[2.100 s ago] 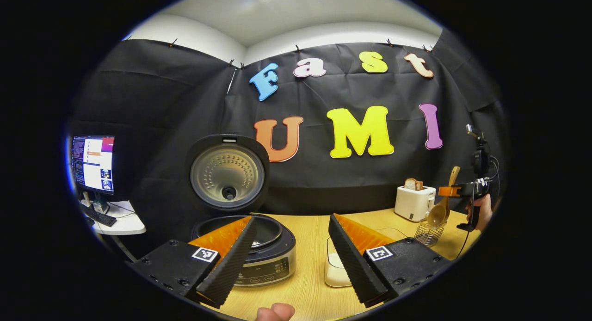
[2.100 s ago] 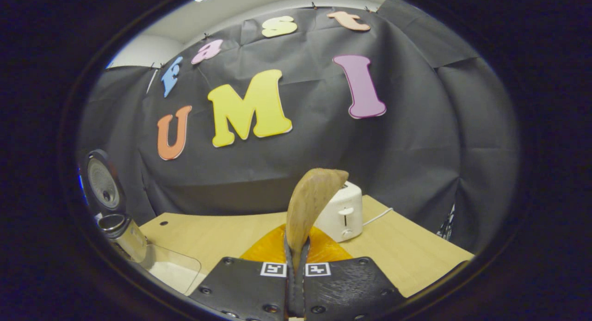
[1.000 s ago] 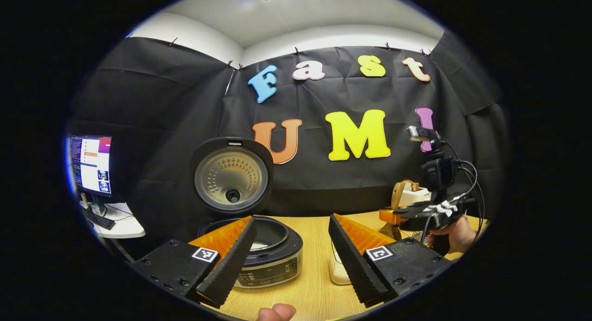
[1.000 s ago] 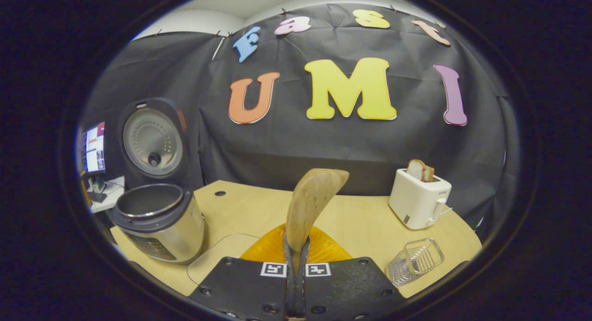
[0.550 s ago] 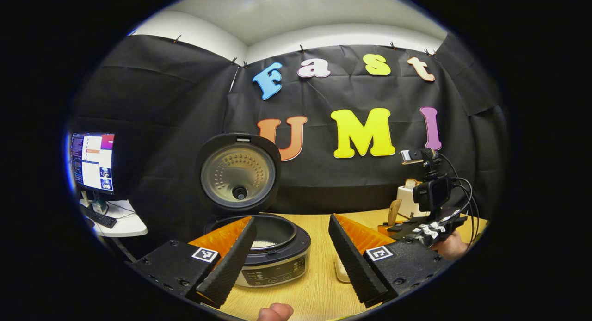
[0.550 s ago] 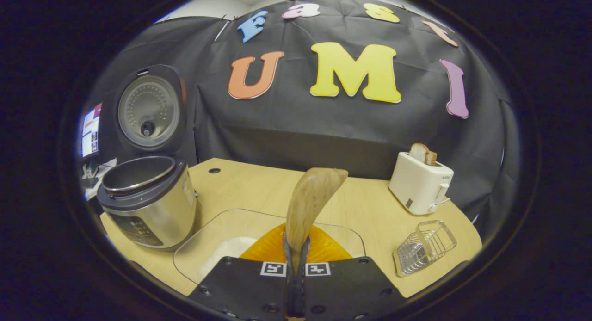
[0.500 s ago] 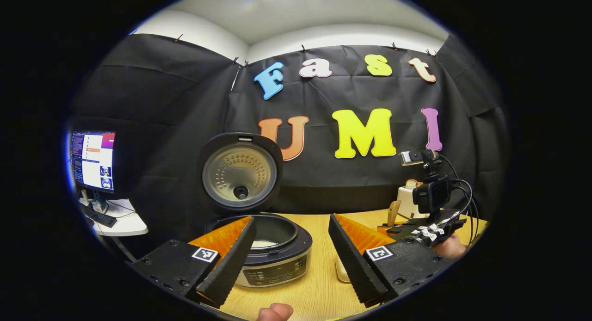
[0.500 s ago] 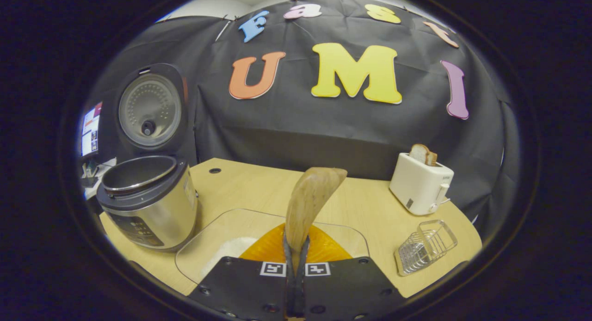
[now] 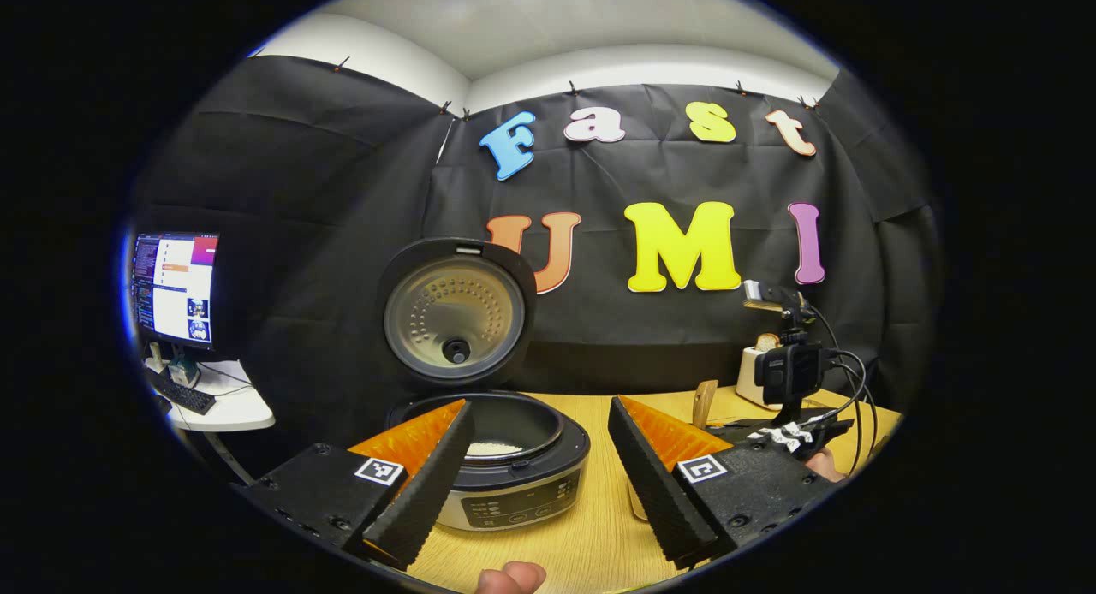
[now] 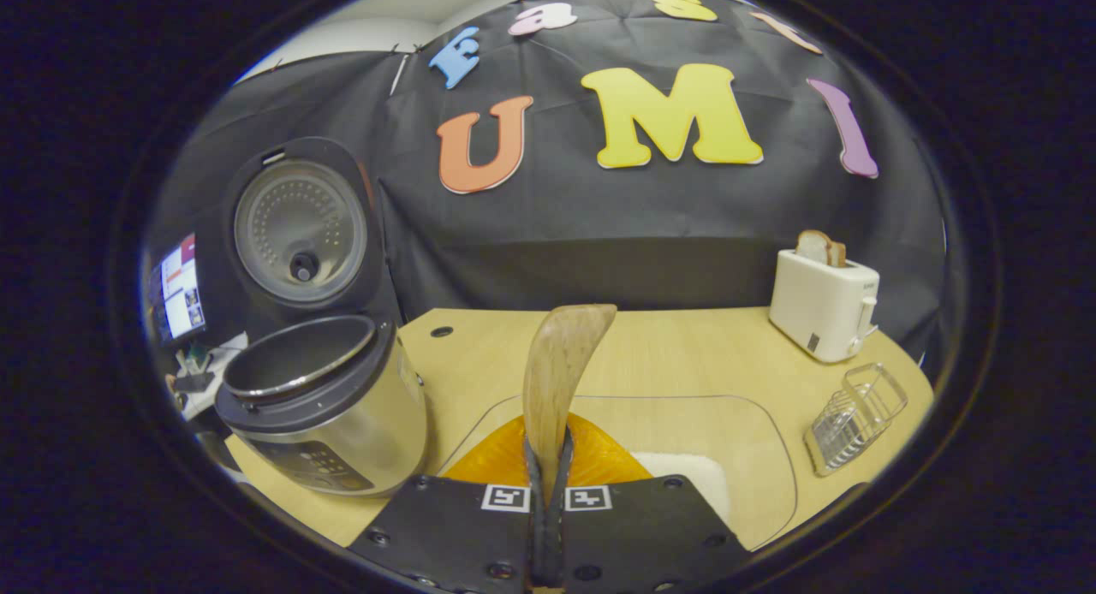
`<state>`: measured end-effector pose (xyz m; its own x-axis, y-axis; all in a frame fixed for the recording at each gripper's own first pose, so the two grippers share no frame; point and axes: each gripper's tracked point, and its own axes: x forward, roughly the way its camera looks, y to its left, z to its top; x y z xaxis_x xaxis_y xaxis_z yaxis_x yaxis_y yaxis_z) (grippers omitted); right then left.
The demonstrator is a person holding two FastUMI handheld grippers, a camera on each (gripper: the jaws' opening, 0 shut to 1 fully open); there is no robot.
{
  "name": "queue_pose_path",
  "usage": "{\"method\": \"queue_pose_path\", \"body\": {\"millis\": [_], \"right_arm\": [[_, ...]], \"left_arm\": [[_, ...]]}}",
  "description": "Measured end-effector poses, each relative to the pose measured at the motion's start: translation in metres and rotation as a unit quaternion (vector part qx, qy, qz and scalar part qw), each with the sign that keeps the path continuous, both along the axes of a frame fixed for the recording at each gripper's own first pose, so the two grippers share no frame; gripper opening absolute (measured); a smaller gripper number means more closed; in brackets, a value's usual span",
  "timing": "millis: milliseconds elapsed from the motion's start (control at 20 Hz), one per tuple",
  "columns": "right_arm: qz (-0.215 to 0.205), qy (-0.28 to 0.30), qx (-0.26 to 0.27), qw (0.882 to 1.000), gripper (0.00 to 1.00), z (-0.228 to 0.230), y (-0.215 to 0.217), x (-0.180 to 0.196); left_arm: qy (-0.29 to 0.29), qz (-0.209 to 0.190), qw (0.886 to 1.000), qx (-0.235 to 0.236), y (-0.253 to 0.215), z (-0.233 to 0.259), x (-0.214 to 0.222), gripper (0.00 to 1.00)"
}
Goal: Close the left gripper, press the button to open the rice cooker; take a wooden spoon from the chopstick holder with the right hand, scoop a spoonful of rice and pour it into the rice cooker, then put the wooden spoon back into the chopstick holder.
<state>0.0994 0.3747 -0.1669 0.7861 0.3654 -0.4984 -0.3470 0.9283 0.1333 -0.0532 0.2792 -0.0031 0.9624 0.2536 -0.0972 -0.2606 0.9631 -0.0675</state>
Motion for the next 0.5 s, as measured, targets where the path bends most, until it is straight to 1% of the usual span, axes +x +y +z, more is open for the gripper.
{"method": "queue_pose_path", "body": {"millis": [250, 350, 500], "right_arm": [[-0.017, 0.043, 0.079, 0.996, 0.00, 0.0031, 0.0076, -0.0002], [-0.030, 0.067, 0.121, 0.990, 0.00, 0.0042, 0.0090, 0.0008], [-0.054, 0.089, 0.166, 0.981, 0.00, 0.0046, 0.0060, 0.0022]], "left_arm": [[0.000, 0.011, 1.000, -0.004, 0.0095, -0.0008, -0.0037, 1.00], [-0.001, 0.011, 1.000, -0.009, 0.0116, -0.0023, -0.0023, 1.00], [0.007, 0.011, 1.000, -0.013, 0.0116, -0.0074, -0.0015, 1.00]]}}
